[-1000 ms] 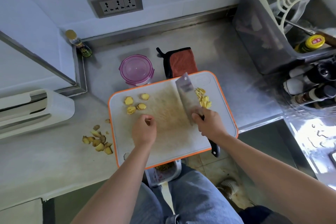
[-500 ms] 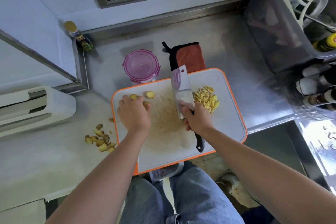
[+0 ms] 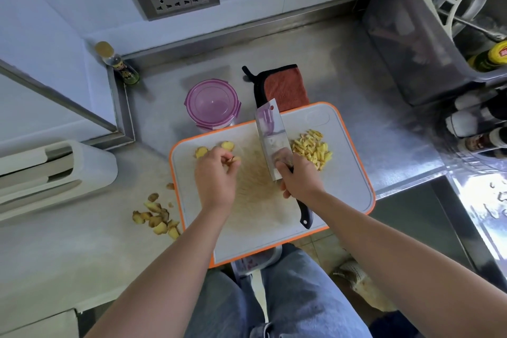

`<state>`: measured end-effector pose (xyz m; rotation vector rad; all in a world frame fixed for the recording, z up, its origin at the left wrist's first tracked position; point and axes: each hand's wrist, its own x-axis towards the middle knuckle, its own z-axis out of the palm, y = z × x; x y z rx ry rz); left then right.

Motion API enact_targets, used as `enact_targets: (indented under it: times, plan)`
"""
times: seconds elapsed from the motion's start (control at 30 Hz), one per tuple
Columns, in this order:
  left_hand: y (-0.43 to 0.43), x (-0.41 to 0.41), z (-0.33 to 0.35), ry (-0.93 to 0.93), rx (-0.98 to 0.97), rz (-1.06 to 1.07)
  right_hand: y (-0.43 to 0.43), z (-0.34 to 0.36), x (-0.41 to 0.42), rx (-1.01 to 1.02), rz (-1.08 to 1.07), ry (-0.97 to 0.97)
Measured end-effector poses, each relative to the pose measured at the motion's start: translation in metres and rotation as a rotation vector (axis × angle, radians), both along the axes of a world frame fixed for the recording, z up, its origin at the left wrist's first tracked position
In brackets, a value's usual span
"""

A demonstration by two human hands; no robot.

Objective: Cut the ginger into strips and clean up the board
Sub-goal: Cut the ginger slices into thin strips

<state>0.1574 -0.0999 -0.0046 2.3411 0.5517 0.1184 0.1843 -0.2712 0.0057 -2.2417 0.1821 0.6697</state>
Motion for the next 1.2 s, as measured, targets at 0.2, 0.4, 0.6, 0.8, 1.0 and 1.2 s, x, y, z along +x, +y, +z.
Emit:
enact_targets:
  times: [0.2, 0.4, 0.6, 0.8, 1.0, 1.2]
  plan:
    - [-0.043, 0.006, 0.003, 0.259, -0.486, 0.167, -0.015, 0.004, -0.011, -0.054, 0.042, -0.165]
    - [-0.066, -0.008, -0.009, 0.202, -0.395, 0.161, -0.032, 0.003, -0.029, -0.287, 0.194, -0.161]
    - [-0.06, -0.009, -0.016, 0.163, -0.303, 0.132, -0.031, 0.008, -0.038, -0.33, 0.231, -0.22]
    - [-0.054, -0.014, -0.021, 0.126, -0.129, -0.086, -0.023, 0.009, -0.039, -0.335, 0.282, -0.222]
    - [-0.051, -0.018, -0.019, 0.154, -0.053, -0.177, -0.022, 0.006, -0.039, -0.327, 0.296, -0.211]
    - [-0.05, -0.021, -0.021, 0.138, -0.001, -0.172, -0.021, 0.006, -0.04, -0.344, 0.325, -0.218]
